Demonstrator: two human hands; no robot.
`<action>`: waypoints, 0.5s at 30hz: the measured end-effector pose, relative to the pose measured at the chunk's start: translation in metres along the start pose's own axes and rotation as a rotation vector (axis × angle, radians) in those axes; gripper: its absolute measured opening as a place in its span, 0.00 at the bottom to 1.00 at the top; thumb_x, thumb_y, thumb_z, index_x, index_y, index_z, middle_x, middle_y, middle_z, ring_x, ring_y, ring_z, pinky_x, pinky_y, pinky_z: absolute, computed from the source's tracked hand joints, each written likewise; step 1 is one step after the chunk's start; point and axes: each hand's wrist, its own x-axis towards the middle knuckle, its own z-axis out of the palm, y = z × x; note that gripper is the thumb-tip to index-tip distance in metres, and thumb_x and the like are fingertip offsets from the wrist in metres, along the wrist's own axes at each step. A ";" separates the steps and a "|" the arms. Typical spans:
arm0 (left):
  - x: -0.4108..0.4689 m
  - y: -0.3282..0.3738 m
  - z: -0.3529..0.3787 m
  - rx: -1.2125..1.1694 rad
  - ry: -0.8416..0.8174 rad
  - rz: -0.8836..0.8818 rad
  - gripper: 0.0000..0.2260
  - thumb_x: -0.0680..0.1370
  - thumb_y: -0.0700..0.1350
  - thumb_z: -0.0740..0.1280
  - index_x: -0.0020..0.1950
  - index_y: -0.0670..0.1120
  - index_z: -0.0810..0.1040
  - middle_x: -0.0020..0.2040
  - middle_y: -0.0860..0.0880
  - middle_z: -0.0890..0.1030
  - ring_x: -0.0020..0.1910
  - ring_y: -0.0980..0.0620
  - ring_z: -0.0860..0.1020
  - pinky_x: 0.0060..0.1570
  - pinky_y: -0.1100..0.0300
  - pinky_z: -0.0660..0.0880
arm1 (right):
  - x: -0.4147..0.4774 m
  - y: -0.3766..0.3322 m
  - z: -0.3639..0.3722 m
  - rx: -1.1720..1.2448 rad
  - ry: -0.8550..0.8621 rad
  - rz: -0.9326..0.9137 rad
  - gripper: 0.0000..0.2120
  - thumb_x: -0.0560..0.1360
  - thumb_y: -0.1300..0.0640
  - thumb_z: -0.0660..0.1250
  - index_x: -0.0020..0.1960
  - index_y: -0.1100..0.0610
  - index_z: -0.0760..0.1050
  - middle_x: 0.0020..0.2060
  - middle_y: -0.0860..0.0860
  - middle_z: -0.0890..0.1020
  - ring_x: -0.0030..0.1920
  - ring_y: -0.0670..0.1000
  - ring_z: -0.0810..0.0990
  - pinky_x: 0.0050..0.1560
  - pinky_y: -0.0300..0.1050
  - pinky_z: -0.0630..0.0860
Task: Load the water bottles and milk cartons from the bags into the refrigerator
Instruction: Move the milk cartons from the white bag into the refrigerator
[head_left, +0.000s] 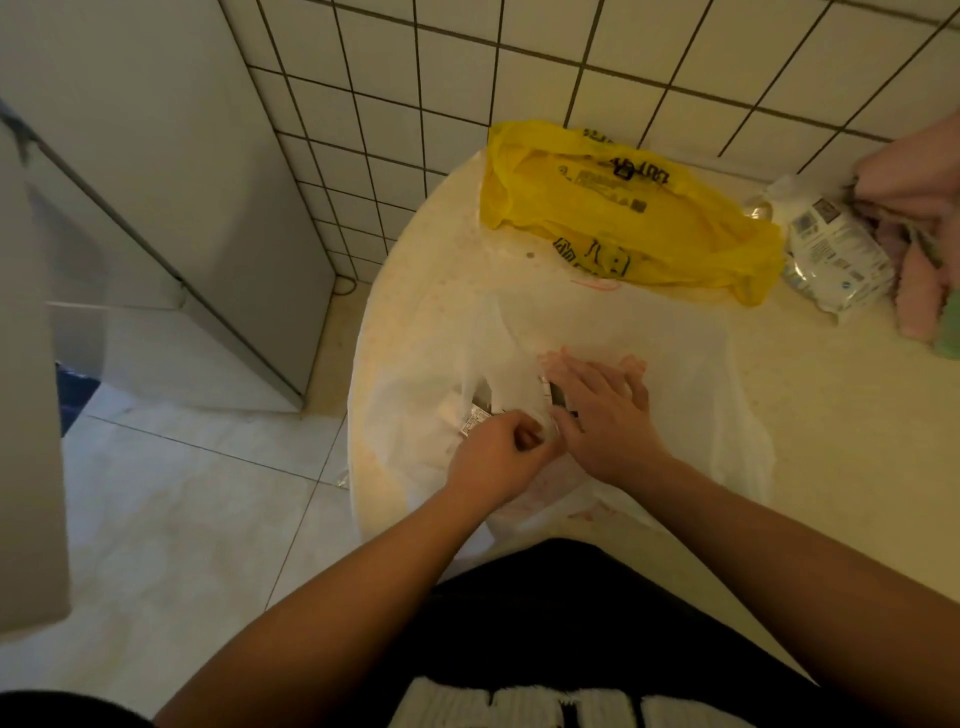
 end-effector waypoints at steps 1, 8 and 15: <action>0.002 0.002 0.004 -0.048 -0.001 -0.011 0.09 0.74 0.59 0.70 0.44 0.54 0.80 0.37 0.55 0.81 0.37 0.58 0.78 0.40 0.57 0.76 | -0.002 0.002 0.000 0.008 -0.025 0.017 0.26 0.77 0.45 0.51 0.74 0.47 0.63 0.72 0.47 0.67 0.73 0.53 0.62 0.73 0.59 0.53; 0.011 -0.011 -0.019 -0.343 0.360 -0.199 0.05 0.80 0.45 0.62 0.46 0.45 0.72 0.38 0.50 0.74 0.39 0.50 0.73 0.41 0.55 0.70 | -0.010 0.004 0.002 0.067 -0.162 0.031 0.22 0.81 0.48 0.57 0.75 0.46 0.63 0.75 0.47 0.62 0.75 0.52 0.58 0.73 0.57 0.51; 0.022 -0.089 -0.112 -0.372 0.672 -0.494 0.08 0.81 0.44 0.60 0.55 0.41 0.72 0.49 0.45 0.76 0.53 0.42 0.77 0.49 0.53 0.72 | -0.001 -0.009 0.012 0.042 -0.329 -0.017 0.26 0.79 0.42 0.57 0.76 0.44 0.58 0.76 0.48 0.59 0.76 0.53 0.54 0.74 0.60 0.51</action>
